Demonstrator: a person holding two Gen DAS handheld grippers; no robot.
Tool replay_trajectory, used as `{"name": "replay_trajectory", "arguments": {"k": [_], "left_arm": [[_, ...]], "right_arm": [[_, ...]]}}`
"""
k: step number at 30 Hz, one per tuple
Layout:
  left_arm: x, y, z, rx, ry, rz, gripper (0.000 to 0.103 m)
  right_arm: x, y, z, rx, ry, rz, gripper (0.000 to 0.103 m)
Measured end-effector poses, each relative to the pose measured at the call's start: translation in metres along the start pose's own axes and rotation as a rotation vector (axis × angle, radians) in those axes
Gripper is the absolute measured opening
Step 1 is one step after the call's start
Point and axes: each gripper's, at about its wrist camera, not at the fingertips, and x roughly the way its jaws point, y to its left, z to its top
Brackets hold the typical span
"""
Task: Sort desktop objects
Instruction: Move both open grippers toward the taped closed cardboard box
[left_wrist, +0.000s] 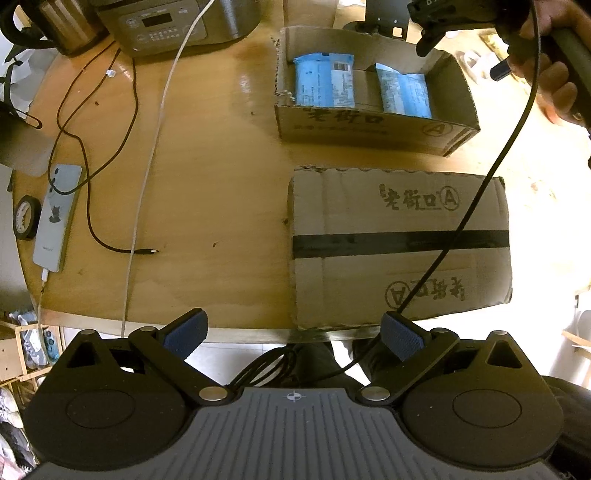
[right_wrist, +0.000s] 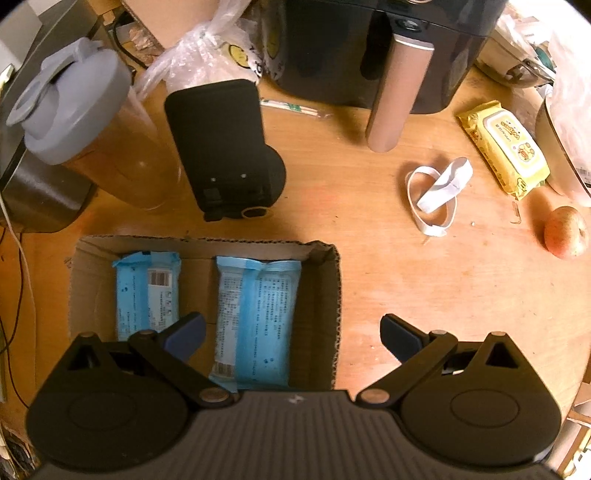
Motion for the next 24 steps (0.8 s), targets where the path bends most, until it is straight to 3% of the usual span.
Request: {"name": "replay_trajectory", "arguments": {"k": [24], "left_arm": [[0.000,-0.020,0.003,0.021,0.000,-0.003,0.103]], "right_arm": [[0.001,-0.032,-0.001,0.031,0.007,-0.012,0.103]]}}
